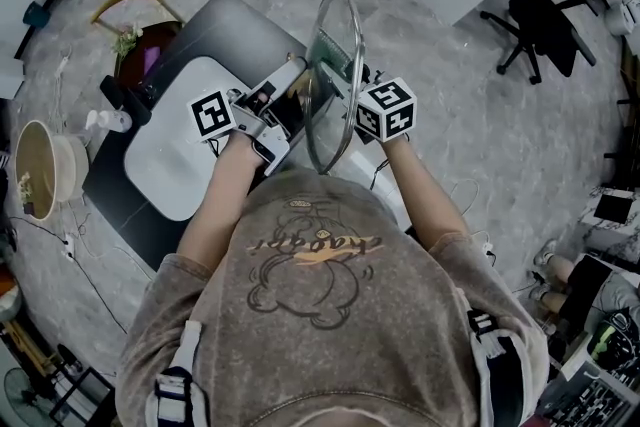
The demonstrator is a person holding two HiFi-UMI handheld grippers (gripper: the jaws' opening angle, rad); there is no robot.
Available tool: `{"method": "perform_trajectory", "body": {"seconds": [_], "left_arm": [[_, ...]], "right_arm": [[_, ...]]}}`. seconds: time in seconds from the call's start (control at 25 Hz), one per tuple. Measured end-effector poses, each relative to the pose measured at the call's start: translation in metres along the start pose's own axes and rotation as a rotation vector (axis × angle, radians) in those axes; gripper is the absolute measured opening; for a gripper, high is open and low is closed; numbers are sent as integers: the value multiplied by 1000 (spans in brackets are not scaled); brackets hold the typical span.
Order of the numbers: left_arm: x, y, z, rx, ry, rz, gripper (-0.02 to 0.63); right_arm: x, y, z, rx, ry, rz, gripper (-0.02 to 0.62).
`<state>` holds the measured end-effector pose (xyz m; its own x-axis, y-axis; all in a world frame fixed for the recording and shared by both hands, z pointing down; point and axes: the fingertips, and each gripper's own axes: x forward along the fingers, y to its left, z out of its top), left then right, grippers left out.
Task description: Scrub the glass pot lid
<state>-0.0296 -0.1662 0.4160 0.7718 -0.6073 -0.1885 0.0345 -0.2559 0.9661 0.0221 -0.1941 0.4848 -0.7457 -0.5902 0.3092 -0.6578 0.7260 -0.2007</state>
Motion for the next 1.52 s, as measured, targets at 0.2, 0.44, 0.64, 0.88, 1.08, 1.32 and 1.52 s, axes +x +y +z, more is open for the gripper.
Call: {"method": "perform_trajectory", "body": {"seconds": [0.2,0.44,0.64,0.88,1.08,1.32,1.52], "left_arm": [[-4,6,5,-10,-20,18,172],[-11,8,16,-20,-54,18,172],[-16,11,22,-17,-108,16,172],[-22,17,29,-9,-154,32,172],[-28,22,36,-2,-182,47,172],[-35,33,41,7,-187,77,172],[-39,39,42,-6,-187,88,172]], "right_arm": [[1,14,-18,18,34,20,89],[-3,41,-35,26,68,79,89],[-15,60,-45,31,83,127,89],[-34,80,-47,53,96,206,89],[-45,96,-43,47,110,272,89],[-64,117,-30,23,108,349,89],[-78,123,-3,27,63,374,89]]}}
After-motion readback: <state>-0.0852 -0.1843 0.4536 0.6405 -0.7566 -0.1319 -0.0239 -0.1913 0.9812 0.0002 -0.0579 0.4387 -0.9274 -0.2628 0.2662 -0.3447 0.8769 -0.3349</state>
